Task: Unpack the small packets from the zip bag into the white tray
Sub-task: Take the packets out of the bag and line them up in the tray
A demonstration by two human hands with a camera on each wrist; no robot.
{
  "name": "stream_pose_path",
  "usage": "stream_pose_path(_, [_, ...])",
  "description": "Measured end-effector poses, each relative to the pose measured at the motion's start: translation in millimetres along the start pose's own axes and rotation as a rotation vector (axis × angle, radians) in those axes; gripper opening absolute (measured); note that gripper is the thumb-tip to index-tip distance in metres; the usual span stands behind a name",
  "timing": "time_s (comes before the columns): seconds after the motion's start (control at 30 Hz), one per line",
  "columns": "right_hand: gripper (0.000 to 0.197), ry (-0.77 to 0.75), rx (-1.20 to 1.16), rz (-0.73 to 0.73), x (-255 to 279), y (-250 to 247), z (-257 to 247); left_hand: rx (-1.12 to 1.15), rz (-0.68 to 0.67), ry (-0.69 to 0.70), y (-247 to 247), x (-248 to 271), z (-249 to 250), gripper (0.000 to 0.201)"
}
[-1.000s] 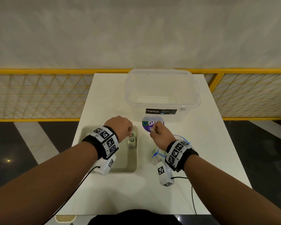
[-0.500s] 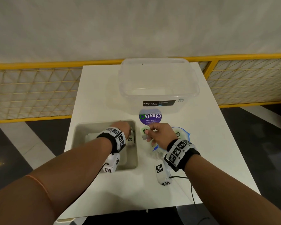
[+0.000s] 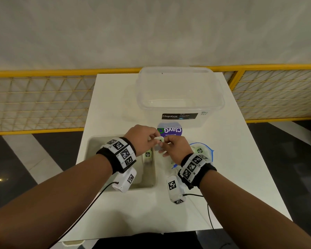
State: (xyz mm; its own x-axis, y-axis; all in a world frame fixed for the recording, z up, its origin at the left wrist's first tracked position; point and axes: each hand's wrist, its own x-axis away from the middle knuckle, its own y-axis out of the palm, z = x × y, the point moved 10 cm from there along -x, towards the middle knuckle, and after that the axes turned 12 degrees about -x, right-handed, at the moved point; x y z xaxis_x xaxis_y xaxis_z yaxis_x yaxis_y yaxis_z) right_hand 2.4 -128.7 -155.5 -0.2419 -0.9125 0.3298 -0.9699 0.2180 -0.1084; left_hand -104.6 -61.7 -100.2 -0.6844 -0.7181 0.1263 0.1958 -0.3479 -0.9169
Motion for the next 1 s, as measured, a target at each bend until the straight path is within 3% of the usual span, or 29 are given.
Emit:
stream_pose_path(0.3, [0.009, -0.03, 0.196, -0.003, -1, 11, 1, -0.102, 0.0, -0.081, -12, 10, -17, 0.008])
stream_pose_path(0.37, [0.019, -0.025, 0.244, -0.013, -1, 15, 8, -0.146, -0.027, -0.121, -11, 14, -28, 0.008])
stream_pose_path(0.47, [0.033, 0.073, 0.301, -0.081, 4, 24, 25, -0.216, -0.173, -0.165, 7, 19, -44, 0.01])
stream_pose_path(0.63, [0.039, 0.132, 0.244, -0.153, 8, 34, 35, -0.358, -0.563, -0.103, 77, 23, -51, 0.02])
stream_pose_path(0.73, [0.036, 0.135, 0.207, -0.164, 8, 35, 35, -0.399, -0.66, -0.102, 103, 16, -53, 0.027])
stream_pose_path(1.0, [0.033, 0.149, 0.169, -0.167, 6, 35, 39, -0.469, -0.523, -0.156, 115, -23, -69, 0.017])
